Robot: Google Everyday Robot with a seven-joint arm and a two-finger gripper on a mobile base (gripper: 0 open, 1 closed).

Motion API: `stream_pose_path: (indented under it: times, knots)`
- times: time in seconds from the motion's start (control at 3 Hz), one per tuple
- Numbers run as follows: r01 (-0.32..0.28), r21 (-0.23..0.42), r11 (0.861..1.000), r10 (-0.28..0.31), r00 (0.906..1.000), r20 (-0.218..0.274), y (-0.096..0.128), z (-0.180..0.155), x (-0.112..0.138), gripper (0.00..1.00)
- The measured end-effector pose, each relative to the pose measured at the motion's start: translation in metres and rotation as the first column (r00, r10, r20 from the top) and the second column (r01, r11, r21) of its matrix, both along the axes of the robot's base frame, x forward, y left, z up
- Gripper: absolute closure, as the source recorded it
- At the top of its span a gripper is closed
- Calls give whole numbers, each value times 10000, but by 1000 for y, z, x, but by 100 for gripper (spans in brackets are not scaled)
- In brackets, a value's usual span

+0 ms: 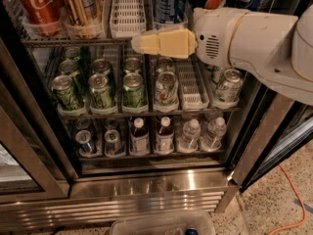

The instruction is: Pick pepsi can from top shelf of fridge

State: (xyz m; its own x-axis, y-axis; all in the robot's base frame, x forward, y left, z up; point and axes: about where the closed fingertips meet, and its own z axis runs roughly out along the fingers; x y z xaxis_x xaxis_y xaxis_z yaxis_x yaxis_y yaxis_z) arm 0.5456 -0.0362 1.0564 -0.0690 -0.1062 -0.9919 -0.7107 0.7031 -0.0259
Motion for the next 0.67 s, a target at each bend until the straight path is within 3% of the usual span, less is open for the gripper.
stream_pose_path:
  times: [0.33, 0.67]
  knots:
    - [234, -283, 9993, -220, 9987, 467, -2, -1, 10, 0]
    - [359, -498, 9981, -318, 9963, 804, -2, -1, 17, 7]
